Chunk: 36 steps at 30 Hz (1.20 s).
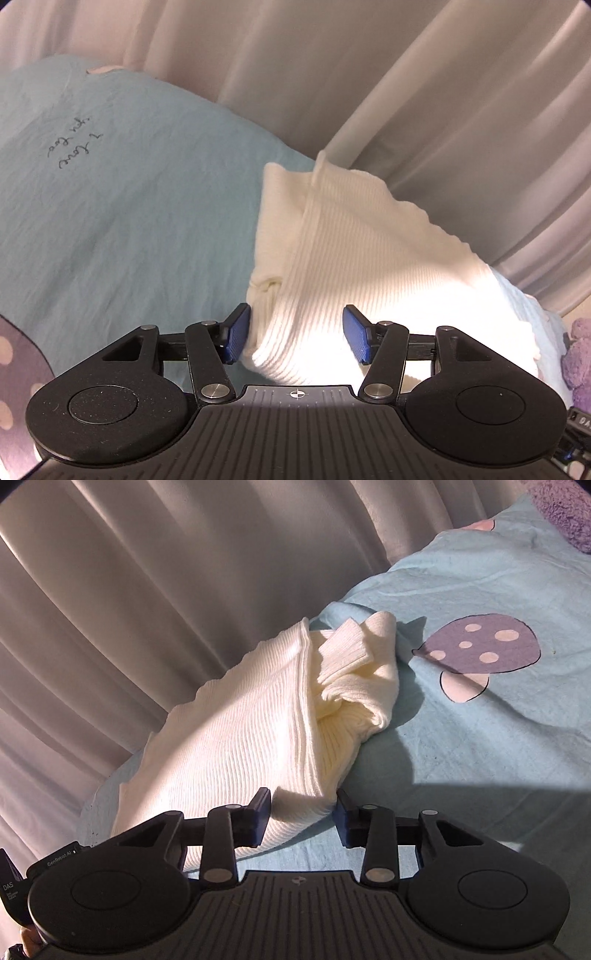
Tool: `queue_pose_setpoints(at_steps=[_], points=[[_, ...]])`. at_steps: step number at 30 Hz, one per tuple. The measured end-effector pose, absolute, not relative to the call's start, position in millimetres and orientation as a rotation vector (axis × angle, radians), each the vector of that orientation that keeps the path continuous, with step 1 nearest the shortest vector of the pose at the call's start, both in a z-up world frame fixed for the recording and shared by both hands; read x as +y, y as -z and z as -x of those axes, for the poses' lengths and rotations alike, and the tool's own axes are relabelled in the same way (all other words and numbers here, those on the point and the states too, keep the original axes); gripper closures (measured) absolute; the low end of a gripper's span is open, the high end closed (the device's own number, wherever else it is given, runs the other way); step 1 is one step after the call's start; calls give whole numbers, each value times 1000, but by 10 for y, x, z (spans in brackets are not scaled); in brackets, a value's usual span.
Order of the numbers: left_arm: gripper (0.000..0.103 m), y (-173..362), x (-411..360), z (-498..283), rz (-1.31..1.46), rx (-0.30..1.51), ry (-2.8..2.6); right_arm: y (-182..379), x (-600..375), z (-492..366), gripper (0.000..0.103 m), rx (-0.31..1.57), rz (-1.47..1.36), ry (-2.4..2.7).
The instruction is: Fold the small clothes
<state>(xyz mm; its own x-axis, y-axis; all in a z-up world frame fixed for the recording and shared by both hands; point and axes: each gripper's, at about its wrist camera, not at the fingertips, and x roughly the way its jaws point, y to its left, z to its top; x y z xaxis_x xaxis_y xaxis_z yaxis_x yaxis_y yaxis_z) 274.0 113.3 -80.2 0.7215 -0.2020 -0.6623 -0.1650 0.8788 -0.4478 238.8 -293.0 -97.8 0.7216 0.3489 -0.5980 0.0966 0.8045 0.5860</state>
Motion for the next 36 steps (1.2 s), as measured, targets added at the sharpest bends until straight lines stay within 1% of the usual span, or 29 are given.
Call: queue_pose_setpoints(at_steps=[1, 2, 3, 4, 5, 6, 11, 15, 16, 17, 18, 20, 21, 22, 23, 24, 27, 29, 30, 31, 32, 34, 36], points=[[46, 827, 1152, -2741, 540, 774, 22, 980, -2922, -2396, 76, 757, -637, -152], [52, 839, 1169, -2738, 553, 770, 15, 992, -2917, -2420, 86, 771, -645, -163], [67, 854, 1166, -2747, 550, 777, 3, 1005, -2907, -2441, 90, 787, -656, -169], [76, 857, 1169, -2760, 547, 791, -11, 999, -2884, -2452, 93, 796, -641, -156], [88, 850, 1182, -2767, 554, 802, -14, 955, -2842, -2457, 94, 791, -587, -136], [90, 833, 1199, -2761, 568, 802, -6, 893, -2799, -2444, 95, 771, -525, -112], [92, 674, 1239, -2645, 628, 777, 44, 715, -2728, -2414, 96, 736, -334, -25], [91, 682, 1258, -2630, 586, 787, 28, 808, -2705, -2458, 94, 807, -328, -58], [91, 710, 1284, -2638, 593, 799, 19, 786, -2674, -2430, 92, 797, -309, -68], [90, 734, 1318, -2641, 609, 804, 18, 752, -2650, -2402, 86, 784, -290, -73], [81, 746, 1352, -2644, 625, 804, 20, 710, -2631, -2373, 84, 769, -271, -71], [72, 739, 1412, -2655, 655, 780, 19, 620, -2608, -2319, 73, 727, -233, -56], [67, 735, 1441, -2672, 667, 766, 27, 570, -2593, -2300, 71, 700, -212, -42], [62, 733, 1460, -2702, 679, 753, 35, 530, -2579, -2284, 68, 670, -202, -28], [51, 741, 1472, -2735, 691, 743, 49, 505, -2568, -2274, 68, 645, -201, -23], [49, 764, 1480, -2797, 706, 742, 71, 481, -2547, -2277, 68, 626, -212, -24], [49, 837, 1441, -2985, 725, 764, 88, 491, -2390, -2344, 68, 621, -276, -73], [51, 866, 1406, -3072, 708, 762, 81, 535, -2189, -2426, 69, 653, -287, -151], [56, 871, 1397, -3097, 703, 756, 80, 560, -2034, -2474, 69, 668, -265, -190], [60, 874, 1388, -3124, 702, 758, 69, 580, -1869, -2511, 72, 671, -226, -218], [67, 882, 1383, -3150, 704, 765, 66, 592, -1719, -2535, 79, 664, -190, -240], [73, 908, 1393, -3199, 723, 774, 69, 616, -1421, -2610, 87, 661, -139, -289], [78, 916, 1415, -3211, 748, 773, 71, 644, -1196, -2682, 88, 673, -116, -336]])
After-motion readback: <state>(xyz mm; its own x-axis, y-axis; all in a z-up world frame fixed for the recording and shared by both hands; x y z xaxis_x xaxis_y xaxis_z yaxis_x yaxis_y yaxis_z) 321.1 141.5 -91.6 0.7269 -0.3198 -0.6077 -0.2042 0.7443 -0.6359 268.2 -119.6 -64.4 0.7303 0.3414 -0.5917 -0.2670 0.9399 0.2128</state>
